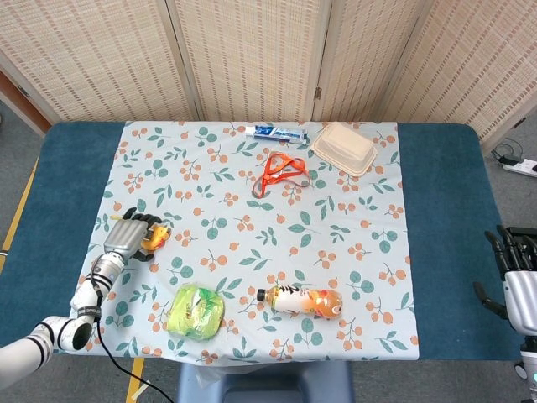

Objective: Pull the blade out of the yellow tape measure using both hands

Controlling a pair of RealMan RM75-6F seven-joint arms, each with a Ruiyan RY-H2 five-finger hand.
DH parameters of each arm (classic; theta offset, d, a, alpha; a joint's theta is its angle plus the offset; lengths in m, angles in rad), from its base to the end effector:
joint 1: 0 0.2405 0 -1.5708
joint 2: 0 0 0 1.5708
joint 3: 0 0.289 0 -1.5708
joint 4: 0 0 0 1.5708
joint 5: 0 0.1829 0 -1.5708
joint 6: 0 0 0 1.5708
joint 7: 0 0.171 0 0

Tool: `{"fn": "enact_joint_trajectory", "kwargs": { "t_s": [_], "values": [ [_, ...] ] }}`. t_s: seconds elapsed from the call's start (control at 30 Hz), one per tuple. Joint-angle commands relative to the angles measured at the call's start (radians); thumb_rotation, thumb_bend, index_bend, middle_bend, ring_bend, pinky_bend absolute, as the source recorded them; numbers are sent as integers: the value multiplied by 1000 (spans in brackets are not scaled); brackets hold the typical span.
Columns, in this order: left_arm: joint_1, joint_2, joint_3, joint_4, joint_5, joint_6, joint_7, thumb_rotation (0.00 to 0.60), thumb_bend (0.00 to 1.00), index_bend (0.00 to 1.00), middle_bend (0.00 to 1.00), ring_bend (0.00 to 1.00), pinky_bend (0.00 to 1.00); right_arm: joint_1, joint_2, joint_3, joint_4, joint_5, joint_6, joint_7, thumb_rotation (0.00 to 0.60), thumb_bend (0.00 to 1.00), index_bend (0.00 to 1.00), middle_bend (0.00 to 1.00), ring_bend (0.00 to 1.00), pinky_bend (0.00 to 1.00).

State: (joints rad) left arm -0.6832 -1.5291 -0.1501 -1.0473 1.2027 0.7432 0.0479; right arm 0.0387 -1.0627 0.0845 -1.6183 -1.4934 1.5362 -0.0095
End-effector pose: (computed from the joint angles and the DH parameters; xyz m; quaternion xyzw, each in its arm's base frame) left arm -0.2882 0.4198 0.0330 -0.7229 -0.4161 -0.2651 0.4838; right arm -0.3335 -0.1988 0.2310 0.5770 -0.3586 0.3841 0.6252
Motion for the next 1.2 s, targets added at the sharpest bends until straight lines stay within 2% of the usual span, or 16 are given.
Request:
{"fn": "enact_joint_trajectory", "kwargs": {
  "t_s": [0.03,0.37,0.6,0.7,0.87,1.0,1.2],
  "values": [
    [-1,-13,3,21,8,9,-13,600,271,298,290,244,46,0,0,0,-1,2,-1,0,600,370,0,53,121,0],
    [-6,-47,6,82,18,14,-45,600,277,340,331,272,63,-3,3,-1,-10,7,-3,-7,600,370,0,57,122,0],
    [-5,-79,3,125,45,44,-107,600,347,524,504,412,123,0,4,0,-14,-7,2,-4,600,370,0,69,127,0],
    [-1,-77,-2,113,64,79,-132,600,356,556,535,441,139,8,7,3,-20,-25,6,-4,600,369,1,87,136,0],
    [7,-26,-19,-18,101,164,-146,600,358,562,547,450,144,52,18,12,-67,-73,-22,3,600,370,49,109,137,0],
    [9,30,-29,-180,123,217,-97,600,360,562,556,458,146,116,27,20,-128,-105,-94,19,600,370,93,120,131,0],
    [1,72,-54,-377,113,260,8,600,361,566,559,459,151,221,19,42,-219,-130,-214,25,600,370,166,92,39,0]
  ]
}}
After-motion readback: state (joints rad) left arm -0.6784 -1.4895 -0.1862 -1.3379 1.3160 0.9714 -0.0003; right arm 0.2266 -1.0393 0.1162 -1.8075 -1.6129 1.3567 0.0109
